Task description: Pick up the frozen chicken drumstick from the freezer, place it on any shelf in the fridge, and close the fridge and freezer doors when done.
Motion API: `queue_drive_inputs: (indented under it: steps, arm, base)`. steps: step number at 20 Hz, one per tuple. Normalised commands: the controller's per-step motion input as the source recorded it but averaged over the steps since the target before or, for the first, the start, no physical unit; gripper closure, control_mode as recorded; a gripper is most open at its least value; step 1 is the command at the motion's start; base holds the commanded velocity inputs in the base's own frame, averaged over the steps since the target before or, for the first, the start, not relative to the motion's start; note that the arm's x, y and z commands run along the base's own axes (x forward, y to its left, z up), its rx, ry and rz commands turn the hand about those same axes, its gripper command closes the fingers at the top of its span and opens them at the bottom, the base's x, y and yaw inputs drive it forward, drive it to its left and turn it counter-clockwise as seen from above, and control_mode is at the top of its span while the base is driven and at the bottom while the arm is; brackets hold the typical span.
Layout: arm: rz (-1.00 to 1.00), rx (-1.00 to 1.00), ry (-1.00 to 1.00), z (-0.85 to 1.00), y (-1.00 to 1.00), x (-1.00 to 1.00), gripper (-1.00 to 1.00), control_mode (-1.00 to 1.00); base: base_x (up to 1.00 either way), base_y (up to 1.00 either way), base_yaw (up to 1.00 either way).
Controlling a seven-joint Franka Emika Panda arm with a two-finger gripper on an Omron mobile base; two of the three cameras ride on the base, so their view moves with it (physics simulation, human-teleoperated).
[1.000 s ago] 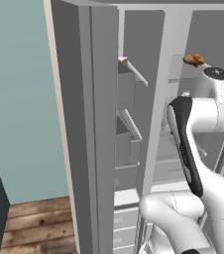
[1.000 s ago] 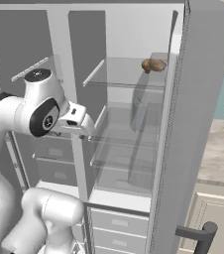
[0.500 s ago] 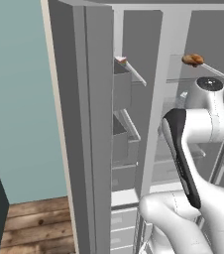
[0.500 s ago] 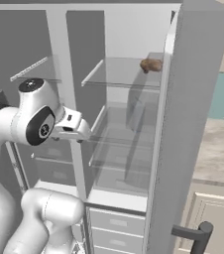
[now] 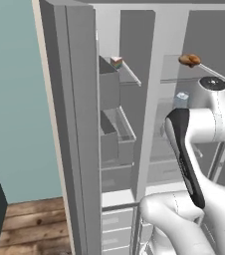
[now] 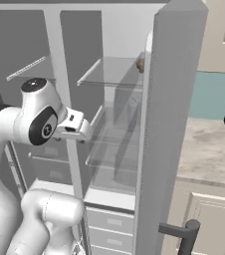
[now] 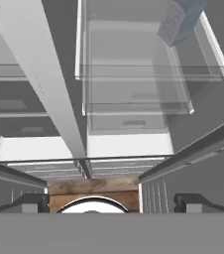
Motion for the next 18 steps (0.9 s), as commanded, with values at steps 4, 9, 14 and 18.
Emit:
queue_drive_inputs:
  steps: [4,9,14,18]
  arm:
    - [0.00,0.00,0.00,0.00,0.00,0.00,-1.00,1.00]
    - [0.00,0.00,0.00,0.00,0.00,0.00,-1.00,1.00]
    - [0.00,0.00,0.00,0.00,0.00,0.00,-1.00,1.00]
    - [0.00,0.00,0.00,0.00,0.00,0.00,-1.00,1.00]
  base:
    - [-0.62,0.00,0.00]
    - [-0.70,0.00,0.00]
    - [-0.67,0.00,0.00]
    - [-0.53,0.00,0.00]
